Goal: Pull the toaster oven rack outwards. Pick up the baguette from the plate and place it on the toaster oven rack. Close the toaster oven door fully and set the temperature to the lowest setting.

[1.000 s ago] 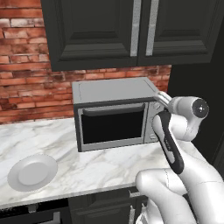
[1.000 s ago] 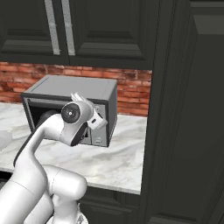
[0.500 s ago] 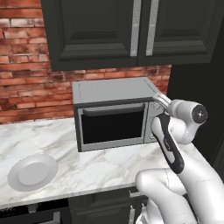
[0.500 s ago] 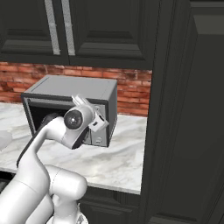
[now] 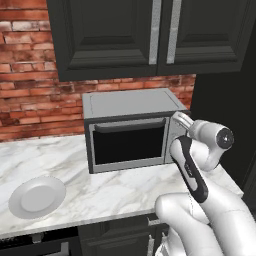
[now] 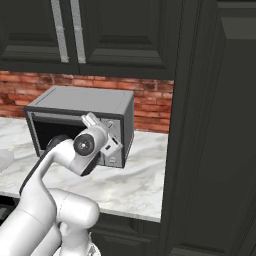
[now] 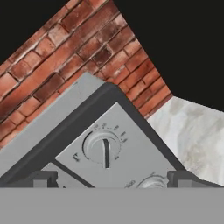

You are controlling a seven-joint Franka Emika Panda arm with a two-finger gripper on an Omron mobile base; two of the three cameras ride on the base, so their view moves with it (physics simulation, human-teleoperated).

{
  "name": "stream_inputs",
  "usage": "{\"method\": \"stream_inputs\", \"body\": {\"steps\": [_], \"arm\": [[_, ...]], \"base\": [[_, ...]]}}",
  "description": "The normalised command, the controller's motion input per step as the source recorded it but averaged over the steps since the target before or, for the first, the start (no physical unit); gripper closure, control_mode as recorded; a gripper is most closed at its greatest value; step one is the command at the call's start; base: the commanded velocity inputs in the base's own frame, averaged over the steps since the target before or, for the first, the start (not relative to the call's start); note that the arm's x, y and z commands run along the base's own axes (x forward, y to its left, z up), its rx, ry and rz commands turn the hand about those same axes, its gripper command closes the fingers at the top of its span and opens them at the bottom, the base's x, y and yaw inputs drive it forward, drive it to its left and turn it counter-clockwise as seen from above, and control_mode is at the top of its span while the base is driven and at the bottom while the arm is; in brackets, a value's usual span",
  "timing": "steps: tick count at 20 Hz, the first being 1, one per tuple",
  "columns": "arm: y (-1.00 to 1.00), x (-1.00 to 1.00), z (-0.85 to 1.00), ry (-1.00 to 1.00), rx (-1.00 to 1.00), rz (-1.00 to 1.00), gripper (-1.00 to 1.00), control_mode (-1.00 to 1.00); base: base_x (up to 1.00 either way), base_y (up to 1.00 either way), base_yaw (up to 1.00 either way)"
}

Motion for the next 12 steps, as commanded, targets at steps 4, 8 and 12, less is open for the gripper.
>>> {"method": "stream_inputs", "body": {"steps": [4, 8, 12], "arm": [[0.1, 0.31, 0.0, 0.0, 0.0, 0.0, -1.0, -1.0], [0.0, 0.18, 0.0, -0.04, 0.0, 0.0, -1.0, -1.0], [0.0, 0.04, -0.03, -0.03, 0.0, 0.0, -1.0, -1.0]], "base": [[0.0, 0.0, 0.0], [0.0, 0.0, 0.0], [0.0, 0.0, 0.0]]}}
